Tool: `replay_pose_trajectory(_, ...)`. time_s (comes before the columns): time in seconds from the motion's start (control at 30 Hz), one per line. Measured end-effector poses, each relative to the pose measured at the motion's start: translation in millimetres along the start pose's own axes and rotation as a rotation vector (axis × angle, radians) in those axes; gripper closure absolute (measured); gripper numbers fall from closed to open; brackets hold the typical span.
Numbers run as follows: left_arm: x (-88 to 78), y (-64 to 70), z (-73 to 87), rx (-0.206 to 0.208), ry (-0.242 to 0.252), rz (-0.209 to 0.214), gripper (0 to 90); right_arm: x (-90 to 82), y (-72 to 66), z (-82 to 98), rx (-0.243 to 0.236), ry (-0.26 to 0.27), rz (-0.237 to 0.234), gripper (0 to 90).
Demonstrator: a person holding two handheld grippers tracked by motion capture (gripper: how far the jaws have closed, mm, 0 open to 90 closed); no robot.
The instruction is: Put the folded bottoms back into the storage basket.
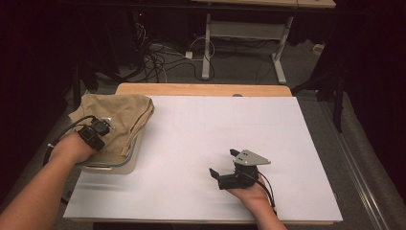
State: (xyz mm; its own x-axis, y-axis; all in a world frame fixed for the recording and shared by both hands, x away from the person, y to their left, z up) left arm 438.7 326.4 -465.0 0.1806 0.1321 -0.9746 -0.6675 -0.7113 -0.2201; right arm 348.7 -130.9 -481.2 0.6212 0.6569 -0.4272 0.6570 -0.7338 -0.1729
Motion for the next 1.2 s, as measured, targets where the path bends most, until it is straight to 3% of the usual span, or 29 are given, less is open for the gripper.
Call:
replay_pose_trajectory(0.13, -2.8, -1.7, 2.1, -0.030, 0.029, 0.026, 87.1, -8.7, -0.2, 8.0, -0.012, -0.010, 0.008, 0.2)
replay_pose_trajectory(0.2, -7.3, -4.5, 3.6, -0.055, 0.076, 0.069, 86.3, -13.5, -1.7, 9.7, -0.013, -0.003, 0.002, 0.2)
replay_pose_trajectory(0.27, -13.3, -8.0, 5.4, -0.097, 0.154, 0.131, 86.8, -16.2, -2.2, 9.4, -0.021, 0.006, 0.005, 0.2)
replay_pose_trajectory(0.3, -15.4, -9.8, 5.9, -0.120, 0.184, 0.142, 86.8, -16.9, -2.4, 8.8, -0.020, 0.013, 0.005, 0.2)
replay_pose_trajectory(0.43, -22.8, -23.2, 7.4, -0.188, 0.253, 0.128, 86.8, -18.7, -3.8, 8.2, -0.026, 0.023, 0.002, 0.3)
replay_pose_trajectory(0.5, -24.2, -30.1, 5.8, -0.215, 0.289, 0.102, 86.8, -19.5, -4.8, 7.6, -0.026, 0.028, -0.002, 0.2)
replay_pose_trajectory(0.57, -24.8, -35.9, 3.4, -0.222, 0.331, 0.081, 86.8, -20.3, -5.5, 6.5, -0.024, 0.036, -0.005, 0.2)
replay_pose_trajectory(0.73, -25.8, -52.4, -13.1, -0.284, 0.414, 0.026, 87.6, -22.2, -6.5, 4.4, -0.013, 0.055, -0.018, 0.2)
replay_pose_trajectory(0.93, -17.1, -68.8, -36.6, -0.398, 0.375, -0.053, 87.7, -24.5, -7.6, 1.9, -0.006, 0.077, -0.031, 0.2)
replay_pose_trajectory(1.0, -10.9, -73.4, -46.0, -0.395, 0.341, -0.086, 87.7, -24.4, -8.0, 1.5, 0.000, 0.080, -0.037, 0.2)
replay_pose_trajectory(1.1, -1.7, -77.8, -54.8, -0.401, 0.329, -0.109, 87.7, -24.3, -8.7, 0.6, 0.004, 0.086, -0.048, 0.2)
replay_pose_trajectory(1.2, 9.9, -79.8, -62.0, -0.406, 0.285, -0.114, 87.7, -25.2, -10.1, -0.5, 0.003, 0.091, -0.052, 0.2)
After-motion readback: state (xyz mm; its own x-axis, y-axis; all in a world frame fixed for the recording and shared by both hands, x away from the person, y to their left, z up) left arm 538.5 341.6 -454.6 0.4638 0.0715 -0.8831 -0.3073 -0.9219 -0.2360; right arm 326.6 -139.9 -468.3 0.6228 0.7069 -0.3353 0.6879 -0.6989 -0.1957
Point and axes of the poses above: each handheld gripper's, and its own axes: x roughly forward along the jaws, z roughly out of its underside, y roughly to its right, the point moved 3 cm from there along x, roughly forward along the jaws, and after that the axes turned 9 degrees about x, right-handed, at the moved point
